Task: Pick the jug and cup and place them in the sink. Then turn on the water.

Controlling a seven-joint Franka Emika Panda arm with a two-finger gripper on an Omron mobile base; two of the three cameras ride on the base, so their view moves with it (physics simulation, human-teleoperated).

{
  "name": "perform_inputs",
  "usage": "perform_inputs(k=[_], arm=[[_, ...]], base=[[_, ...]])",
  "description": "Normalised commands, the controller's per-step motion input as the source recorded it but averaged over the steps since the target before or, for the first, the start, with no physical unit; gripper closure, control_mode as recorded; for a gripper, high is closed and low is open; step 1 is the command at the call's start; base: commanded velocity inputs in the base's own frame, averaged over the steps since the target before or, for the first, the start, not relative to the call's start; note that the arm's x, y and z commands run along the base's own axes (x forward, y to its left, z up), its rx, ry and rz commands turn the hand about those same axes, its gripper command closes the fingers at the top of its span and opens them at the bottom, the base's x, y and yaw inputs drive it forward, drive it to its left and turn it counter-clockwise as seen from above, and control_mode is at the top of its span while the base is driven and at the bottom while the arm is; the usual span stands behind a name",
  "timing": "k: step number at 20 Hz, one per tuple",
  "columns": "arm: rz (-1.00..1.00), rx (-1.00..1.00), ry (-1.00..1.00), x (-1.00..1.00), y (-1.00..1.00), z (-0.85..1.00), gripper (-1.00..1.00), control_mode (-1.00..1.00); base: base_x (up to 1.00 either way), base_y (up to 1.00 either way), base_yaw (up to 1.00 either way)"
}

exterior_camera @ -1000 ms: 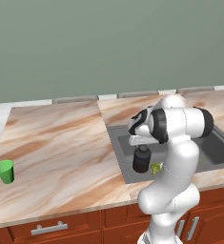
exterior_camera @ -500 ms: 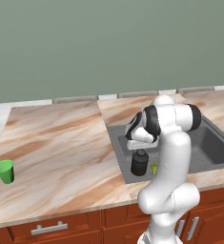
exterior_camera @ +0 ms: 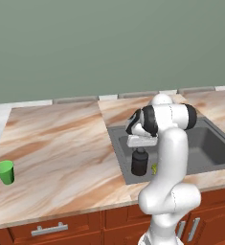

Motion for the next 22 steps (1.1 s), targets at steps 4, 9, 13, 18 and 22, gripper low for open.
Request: perform_inputs(k=[4,9,13,18,22], arm=[[0.0,0.0,0.0,0.0,0.0,-0.17,1.0,-1.0],[0.0,0.0,0.01,0.0,0.0,0.0,1.0,-1.0],[0.0,0.0,0.02,0.0,0.0,0.0,1.0,-1.0],[0.0,0.0,0.04,0.0,0.0,0.0,-1.0,-1.0],[0.0,0.0,0.0,0.0,0.0,0.0,-1.0,-1.0]], base=[[0.0,0.0,0.0],[0.0,0.0,0.0],[0.0,0.0,0.0],[0.0,0.0,0.0],[0.0,0.0,0.0]])
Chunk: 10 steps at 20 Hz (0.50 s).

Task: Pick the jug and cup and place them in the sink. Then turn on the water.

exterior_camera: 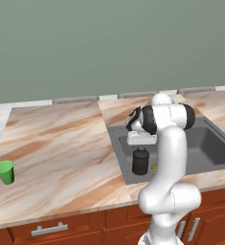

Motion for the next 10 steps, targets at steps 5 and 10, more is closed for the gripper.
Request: perform_inputs(k=[5,10], arm=[[0.0,0.0,0.0,0.0,0.0,0.0,-1.0,-1.0],[0.0,0.0,0.0,0.0,-0.02,0.0,-1.0,-1.0]], base=[[0.0,0.0,0.0],[0.0,0.0,0.0]])
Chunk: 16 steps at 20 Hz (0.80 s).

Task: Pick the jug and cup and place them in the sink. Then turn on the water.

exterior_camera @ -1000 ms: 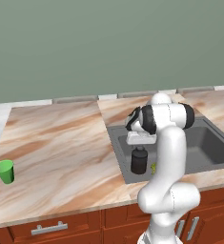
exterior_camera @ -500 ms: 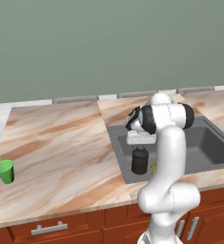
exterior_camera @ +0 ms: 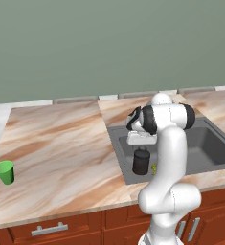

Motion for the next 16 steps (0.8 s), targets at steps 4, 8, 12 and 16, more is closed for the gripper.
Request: perform_inputs(k=[4,8,12,16], arm=[[0.0,0.0,0.01,-0.02,-0.1,0.0,-1.0,-1.0],[0.0,0.0,0.0,-0.05,-0.02,0.1,-1.0,-1.0],[0.0,0.0,0.0,-0.02,0.0,0.27,-1.0,-1.0],[0.0,0.0,0.0,-0.11,0.0,0.51,-1.0,-1.0]], base=[[0.0,0.0,0.0],[0.0,0.0,0.0],[0.0,0.0,0.0],[0.0,0.0,0.0]])
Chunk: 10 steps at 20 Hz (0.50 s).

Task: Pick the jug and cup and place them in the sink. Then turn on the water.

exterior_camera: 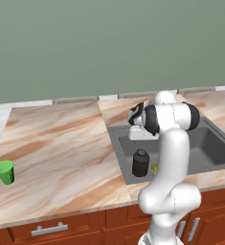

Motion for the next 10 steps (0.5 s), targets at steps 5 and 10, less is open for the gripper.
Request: perform_inputs(k=[5,10], arm=[[-0.01,-0.04,0.0,-0.23,0.0,0.62,-1.0,-1.0],[-0.03,-0.02,0.0,-0.5,0.0,0.59,-1.0,-1.0]], base=[[0.0,0.0,0.0],[0.0,0.0,0.0]])
